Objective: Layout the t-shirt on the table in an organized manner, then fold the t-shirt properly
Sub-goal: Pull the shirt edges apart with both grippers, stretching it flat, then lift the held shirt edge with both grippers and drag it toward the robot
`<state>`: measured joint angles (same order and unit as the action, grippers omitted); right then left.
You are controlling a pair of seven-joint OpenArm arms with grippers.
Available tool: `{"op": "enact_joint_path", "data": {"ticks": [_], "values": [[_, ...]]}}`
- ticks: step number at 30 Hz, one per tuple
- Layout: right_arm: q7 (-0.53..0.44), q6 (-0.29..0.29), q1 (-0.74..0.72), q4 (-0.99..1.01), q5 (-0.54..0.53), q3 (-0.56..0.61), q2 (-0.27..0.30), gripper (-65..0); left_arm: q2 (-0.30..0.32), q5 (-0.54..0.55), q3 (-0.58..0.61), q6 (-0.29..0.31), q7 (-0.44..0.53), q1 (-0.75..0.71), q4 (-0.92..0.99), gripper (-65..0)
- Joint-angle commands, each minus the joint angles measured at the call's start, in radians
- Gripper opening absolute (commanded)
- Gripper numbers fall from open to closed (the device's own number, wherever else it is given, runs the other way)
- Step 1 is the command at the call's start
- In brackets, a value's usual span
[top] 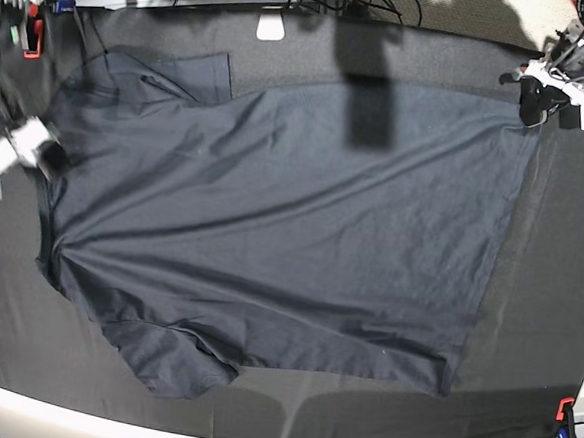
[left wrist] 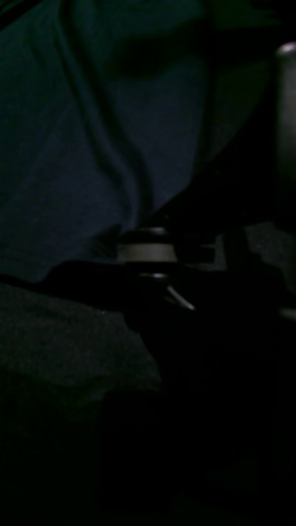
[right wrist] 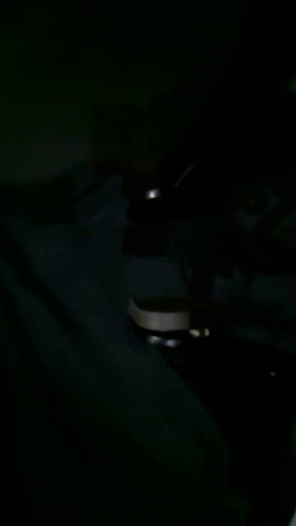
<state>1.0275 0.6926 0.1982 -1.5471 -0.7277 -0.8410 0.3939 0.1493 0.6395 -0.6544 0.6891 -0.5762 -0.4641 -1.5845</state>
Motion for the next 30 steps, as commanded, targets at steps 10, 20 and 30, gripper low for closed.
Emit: {"op": "enact_joint_path", "data": {"ticks": [10, 20, 30], "values": [[0.058, 0.006, 0.104, 0.052, -0.010, -0.088, 0.015, -36.3, 0.015, 0.017, -0.004, 0.009, 0.023, 0.021, -0.012, -65.0], [0.058, 0.003, 0.095, 0.201, -0.010, -0.088, 0.013, -36.3, 0.015, 0.017, -0.004, 0.009, 0.023, 0.021, -0.012, -65.0], [0.035, 0.006, 0.084, 0.246, -0.012, -0.027, 0.016, -36.4, 0.015, 0.017, -0.004, 0.009, 0.024, 0.021, -0.012, -65.0]]}}
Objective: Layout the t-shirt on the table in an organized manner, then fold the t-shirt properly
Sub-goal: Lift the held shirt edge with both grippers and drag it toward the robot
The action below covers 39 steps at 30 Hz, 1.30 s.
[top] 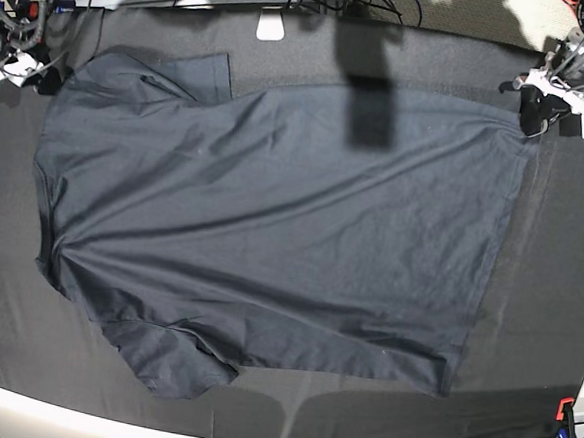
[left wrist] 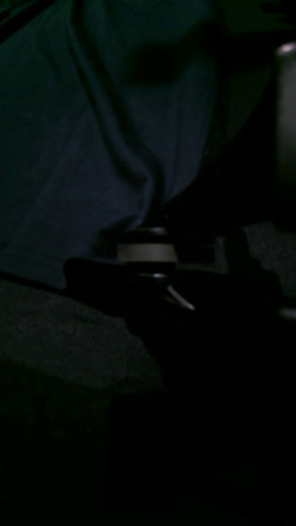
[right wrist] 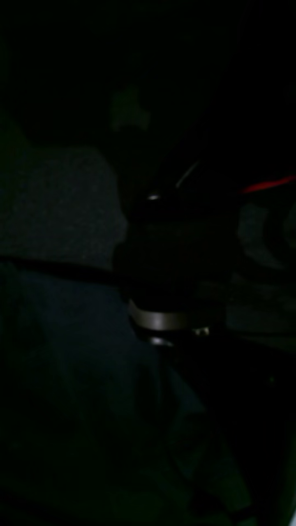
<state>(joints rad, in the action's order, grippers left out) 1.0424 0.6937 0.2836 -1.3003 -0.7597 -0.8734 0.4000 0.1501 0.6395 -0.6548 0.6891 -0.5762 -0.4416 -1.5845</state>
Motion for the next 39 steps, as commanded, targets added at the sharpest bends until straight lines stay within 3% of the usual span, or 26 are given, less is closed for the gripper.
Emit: {"op": "enact_joint_path", "data": {"ticks": [1, 11, 21, 30, 39], "values": [[0.021, 0.004, -0.010, -0.001, 0.019, 0.016, 0.010, -36.4, 0.014, 0.017, -0.004, 0.009, 0.023, -0.001, -0.012, -65.0], [0.085, 0.004, -0.072, -0.001, 0.027, 0.171, 0.006, -36.4, 0.014, 0.016, -0.004, 0.009, 0.023, -0.002, -0.012, -65.0], [0.087, 0.004, -0.037, -0.002, 0.021, 0.175, 0.001, -36.4, 0.014, 0.016, -0.004, 0.009, 0.023, -0.002, -0.012, -65.0], [0.087, 0.004, 0.051, -0.024, -0.062, 0.175, -0.066, -36.4, 0.014, 0.016, -0.004, 0.009, 0.022, -0.002, -0.012, -65.0], [0.087, 0.004, 0.164, -0.265, -0.067, 0.175, -0.152, -36.4, 0.014, 0.016, -0.004, 0.009, 0.023, -0.002, -0.012, -65.0]]}}
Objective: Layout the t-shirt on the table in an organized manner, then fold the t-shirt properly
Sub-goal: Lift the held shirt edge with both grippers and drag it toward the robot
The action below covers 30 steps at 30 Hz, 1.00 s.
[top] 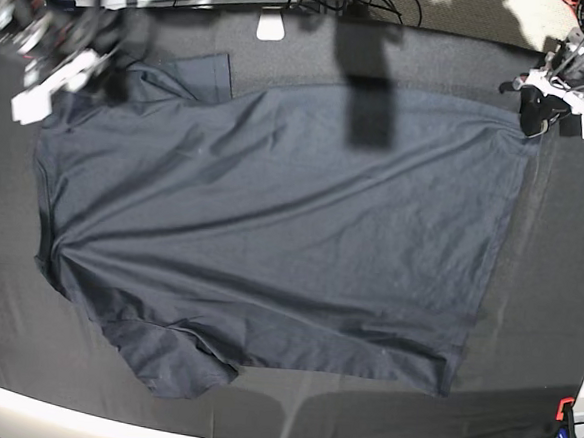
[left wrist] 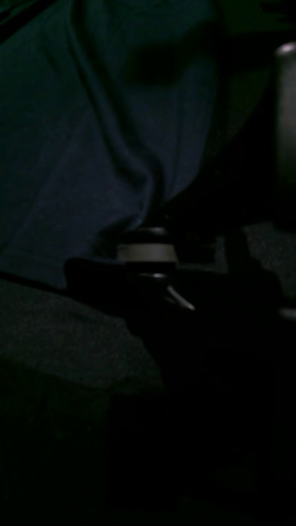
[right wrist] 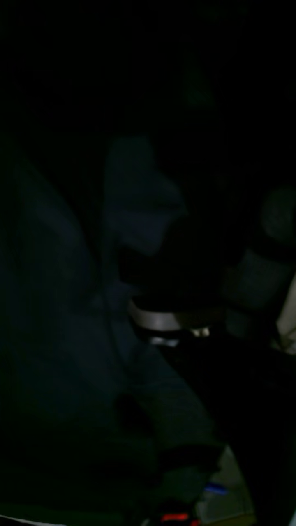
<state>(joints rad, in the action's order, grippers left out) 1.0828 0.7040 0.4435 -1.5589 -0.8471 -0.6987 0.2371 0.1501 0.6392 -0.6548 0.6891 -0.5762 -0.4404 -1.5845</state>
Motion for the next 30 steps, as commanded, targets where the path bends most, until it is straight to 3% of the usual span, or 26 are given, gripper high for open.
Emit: {"op": "enact_joint_path", "data": {"ticks": [1, 8, 15, 18, 24, 30], "values": [[0.046, -0.006, 0.004, -0.025, 0.022, 0.000, 0.000, -36.4, 0.014, 0.017, -0.004, 0.009, 0.023, -0.003, -0.012, -65.0], [0.046, -0.006, 0.006, -0.046, 0.035, 0.000, -0.030, -36.5, 0.015, 0.017, -0.004, 0.009, 0.023, -0.003, -0.012, -65.0], [0.046, -0.006, 0.006, -0.046, 0.035, -0.002, -0.029, -58.1, 0.046, 0.030, -0.006, 0.009, 0.023, -0.010, -0.012, -65.0], [0.047, -0.006, 0.016, -0.060, 0.035, -0.002, -0.029, -64.0, 0.077, 0.094, -0.006, 0.009, 0.022, -0.026, -0.013, -65.0], [0.047, -0.006, 0.107, -0.201, 0.031, -0.002, -0.029, -65.0, 0.097, 0.174, -0.073, 0.009, 0.003, -0.076, -0.039, -65.0], [0.047, -0.006, 0.173, -0.266, 0.032, -0.002, -0.029, -65.0, 0.097, 0.352, -0.198, 0.009, -0.175, -0.078, -0.040, -65.0]]}}
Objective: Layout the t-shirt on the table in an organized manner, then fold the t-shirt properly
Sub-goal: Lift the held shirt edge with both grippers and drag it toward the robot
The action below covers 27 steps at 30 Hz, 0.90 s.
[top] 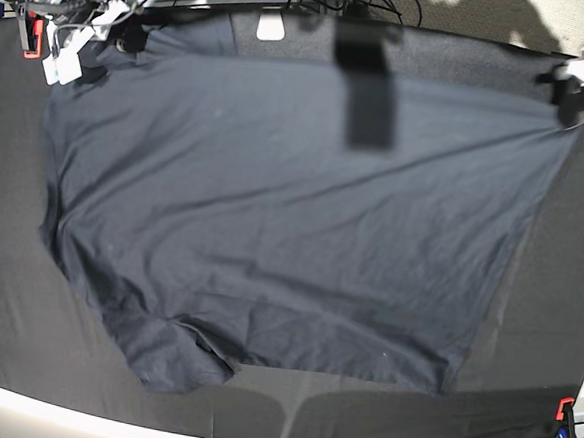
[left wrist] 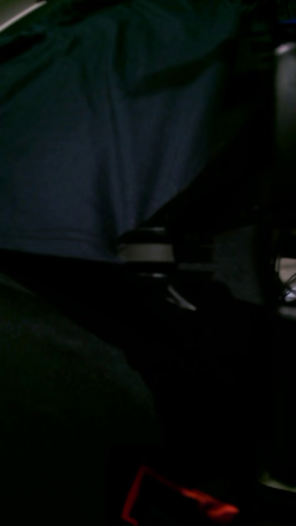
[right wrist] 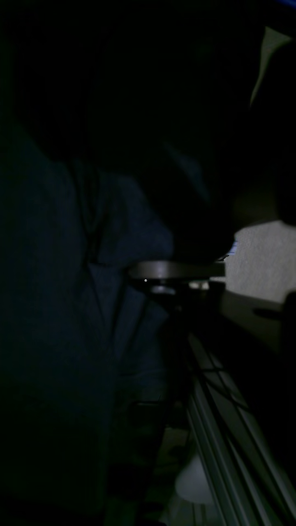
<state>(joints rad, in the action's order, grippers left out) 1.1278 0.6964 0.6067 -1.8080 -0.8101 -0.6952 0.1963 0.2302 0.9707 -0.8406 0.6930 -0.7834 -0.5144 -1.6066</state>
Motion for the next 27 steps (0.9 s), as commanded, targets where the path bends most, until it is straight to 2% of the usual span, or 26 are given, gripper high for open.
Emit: {"op": "enact_joint_path", "data": {"ticks": [1, 5, 9, 14, 18, 23, 27], "values": [[0.002, 0.002, 0.015, -0.016, -0.005, -0.006, 0.011, -65.0, 0.017, 0.034, -0.026, 0.005, 0.012, -0.004, -0.018, -65.0], [0.002, 0.002, 0.055, -0.016, -0.009, -0.006, 0.011, -65.0, 0.017, 0.040, -0.058, 0.005, -0.009, -0.012, -0.018, -65.0], [0.002, 0.002, 0.078, -0.016, -0.009, -0.006, 0.012, -65.0, 0.017, 0.090, -0.058, 0.005, -0.008, -0.037, -0.018, -65.0], [-0.002, 0.002, 0.041, -0.016, -0.080, -0.006, 0.031, -65.0, 0.017, 0.105, -0.058, 0.005, 0.008, -0.027, -0.018, -65.0], [-0.014, 0.002, -0.040, -0.016, -0.083, -0.006, 0.036, -65.0, 0.017, 0.103, -0.053, 0.005, 0.055, -0.001, -0.018, -65.0], [0.001, 0.002, -0.174, -0.016, -0.022, -0.005, 0.033, -65.0, 0.017, -0.014, -0.011, 0.005, 0.055, 0.101, -0.018, -65.0], [0.002, -0.001, -0.261, -0.016, 0.031, -0.005, 0.034, -65.0, 0.017, -0.050, 0.067, 0.005, 0.067, 0.163, -0.018, -65.0]]}}
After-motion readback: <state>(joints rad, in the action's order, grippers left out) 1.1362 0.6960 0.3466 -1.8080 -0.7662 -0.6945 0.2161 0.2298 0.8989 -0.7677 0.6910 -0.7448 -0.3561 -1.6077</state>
